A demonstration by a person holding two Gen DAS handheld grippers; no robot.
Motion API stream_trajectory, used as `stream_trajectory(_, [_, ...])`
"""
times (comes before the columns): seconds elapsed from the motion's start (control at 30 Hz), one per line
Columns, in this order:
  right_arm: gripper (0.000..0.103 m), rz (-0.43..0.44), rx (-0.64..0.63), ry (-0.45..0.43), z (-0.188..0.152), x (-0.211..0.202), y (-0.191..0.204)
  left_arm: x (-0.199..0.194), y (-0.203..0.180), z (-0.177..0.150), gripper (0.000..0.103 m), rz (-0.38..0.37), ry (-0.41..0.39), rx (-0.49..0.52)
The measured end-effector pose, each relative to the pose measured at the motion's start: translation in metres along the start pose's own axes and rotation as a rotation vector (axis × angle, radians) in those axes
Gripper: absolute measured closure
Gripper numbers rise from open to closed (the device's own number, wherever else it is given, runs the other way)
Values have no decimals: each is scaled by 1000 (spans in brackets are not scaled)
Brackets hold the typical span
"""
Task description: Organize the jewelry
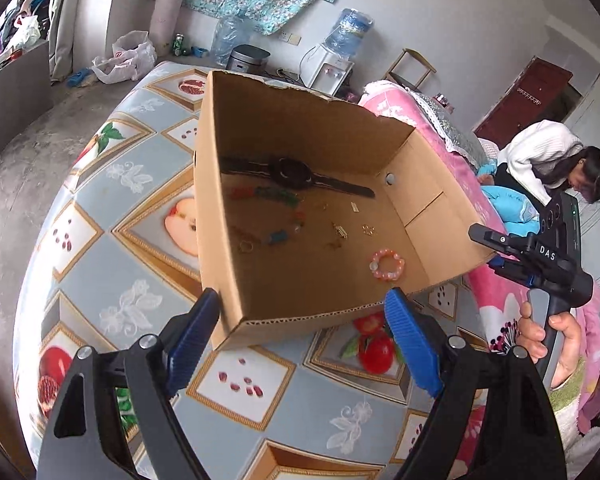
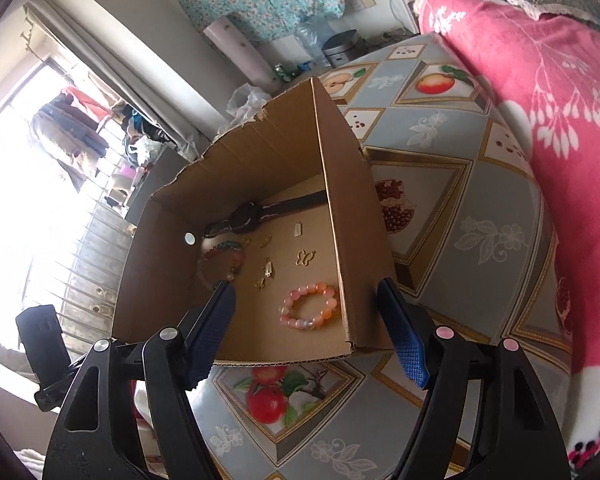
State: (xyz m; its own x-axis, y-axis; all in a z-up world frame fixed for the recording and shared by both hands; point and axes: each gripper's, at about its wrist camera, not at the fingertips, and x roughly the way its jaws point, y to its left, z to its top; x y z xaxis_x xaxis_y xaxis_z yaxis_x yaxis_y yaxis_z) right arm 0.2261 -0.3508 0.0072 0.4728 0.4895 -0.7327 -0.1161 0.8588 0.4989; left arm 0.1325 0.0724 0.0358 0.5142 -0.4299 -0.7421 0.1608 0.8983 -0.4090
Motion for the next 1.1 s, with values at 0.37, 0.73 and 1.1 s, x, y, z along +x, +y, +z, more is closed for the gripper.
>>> stream_trajectory(0.37, [33, -44, 1, -94, -19, -24, 1, -27, -13, -18, 20, 100, -120, 102])
stream_trajectory(0.73, [13, -151, -194, -214, -63, -82, 63, -73, -52, -28, 5, 210, -269, 183])
stream_trajectory(1.1, [8, -267, -268, -163, -76, -57, 93, -53, -74, -8, 5, 406, -265, 141])
